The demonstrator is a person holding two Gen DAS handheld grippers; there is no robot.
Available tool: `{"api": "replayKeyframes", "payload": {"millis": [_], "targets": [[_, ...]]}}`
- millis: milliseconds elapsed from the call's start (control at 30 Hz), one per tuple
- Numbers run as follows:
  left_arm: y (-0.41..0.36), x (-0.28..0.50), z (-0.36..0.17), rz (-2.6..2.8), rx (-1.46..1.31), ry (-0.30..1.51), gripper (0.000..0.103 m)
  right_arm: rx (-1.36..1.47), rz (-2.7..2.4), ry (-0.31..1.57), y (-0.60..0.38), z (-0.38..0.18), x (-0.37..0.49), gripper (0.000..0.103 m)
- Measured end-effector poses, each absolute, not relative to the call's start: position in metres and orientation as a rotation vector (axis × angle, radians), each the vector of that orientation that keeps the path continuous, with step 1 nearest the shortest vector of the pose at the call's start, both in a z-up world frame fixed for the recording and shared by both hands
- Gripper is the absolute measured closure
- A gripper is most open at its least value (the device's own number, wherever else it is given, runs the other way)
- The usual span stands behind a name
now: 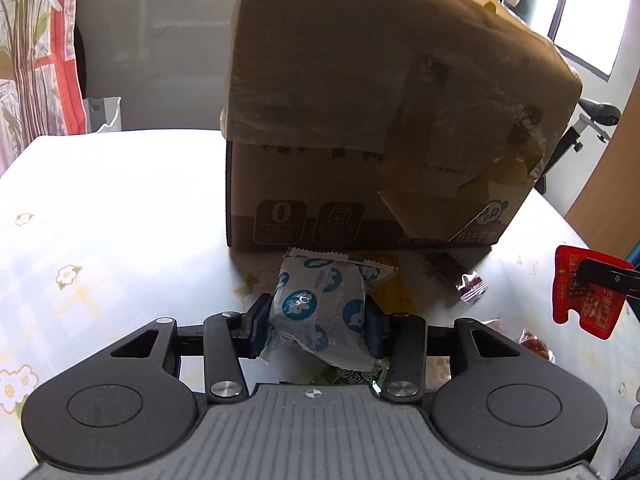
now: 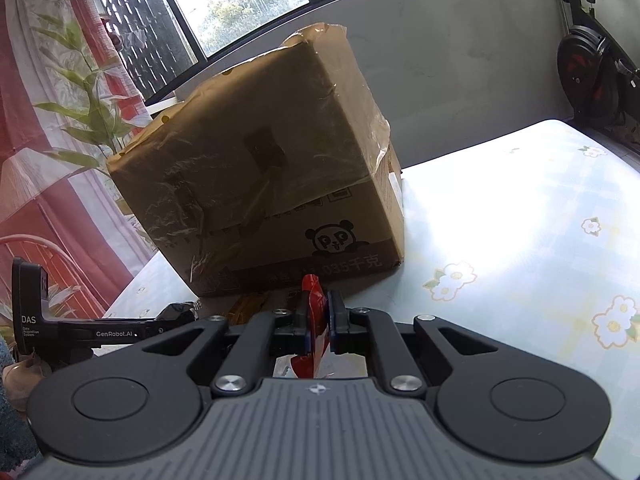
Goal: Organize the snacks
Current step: 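Carry both snacks over the box and release them inside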
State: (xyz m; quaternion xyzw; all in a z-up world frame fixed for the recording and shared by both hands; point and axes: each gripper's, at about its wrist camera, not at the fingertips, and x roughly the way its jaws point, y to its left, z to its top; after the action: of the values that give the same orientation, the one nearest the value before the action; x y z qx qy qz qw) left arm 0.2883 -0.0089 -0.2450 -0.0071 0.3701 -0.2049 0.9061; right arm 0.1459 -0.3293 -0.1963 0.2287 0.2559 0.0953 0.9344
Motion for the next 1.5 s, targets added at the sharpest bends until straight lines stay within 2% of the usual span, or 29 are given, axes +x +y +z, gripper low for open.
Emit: {"api": "replayKeyframes", "payload": {"millis": [233,500,600,800,1033,1067,1100,1133,1167,1267,1367,1433,1500], "targets": [[0.005,0.268,-0.194,-0.45,-0.015,0.646,0.054,0.443,0.208,0.44,-0.331,-0.166,0.148,0.095],[-0.011,0.271,-0.107,-0.485,-0.006,0.392,0.054,0.399,0.259,0.226,-0.339,-0.087,0.177,0.095],[-0.028,0.293,-0.085,-0.498,-0.026,0.358,0.054,0.361,0.283,0.186,-0.337,-0.065,0.2,0.095],[-0.071,0.351,-0.078,-0.439,-0.031,0.395,0.054,0.231,0.173,0.203,-0.32,-0.042,0.263,0.095],[-0.1,0.392,-0.093,-0.352,0.006,0.464,0.051,-0.043,0.005,0.305,-0.287,-0.063,0.308,0.093],[-0.102,0.393,-0.094,-0.337,0.008,0.466,0.045,-0.056,-0.003,0.32,-0.285,-0.067,0.311,0.087],[-0.101,0.398,-0.095,-0.324,0.002,0.469,0.032,-0.054,0.007,0.34,-0.284,-0.071,0.315,0.078],[-0.101,0.399,-0.095,-0.321,-0.011,0.465,0.027,-0.041,0.024,0.354,-0.284,-0.073,0.316,0.06],[-0.099,0.398,-0.094,-0.328,-0.026,0.457,0.023,-0.025,0.039,0.35,-0.285,-0.075,0.314,0.051],[-0.087,0.392,-0.088,-0.338,-0.04,0.449,0.022,0.014,0.063,0.312,-0.288,-0.073,0.303,0.043],[-0.075,0.382,-0.085,-0.339,-0.058,0.444,0.022,0.066,0.08,0.287,-0.298,-0.068,0.288,0.041],[-0.051,0.371,-0.084,-0.343,-0.067,0.446,0.022,0.126,0.083,0.271,-0.307,-0.064,0.276,0.034],[-0.045,0.363,-0.084,-0.334,-0.067,0.446,0.022,0.164,0.079,0.263,-0.312,-0.062,0.266,0.033]]}}
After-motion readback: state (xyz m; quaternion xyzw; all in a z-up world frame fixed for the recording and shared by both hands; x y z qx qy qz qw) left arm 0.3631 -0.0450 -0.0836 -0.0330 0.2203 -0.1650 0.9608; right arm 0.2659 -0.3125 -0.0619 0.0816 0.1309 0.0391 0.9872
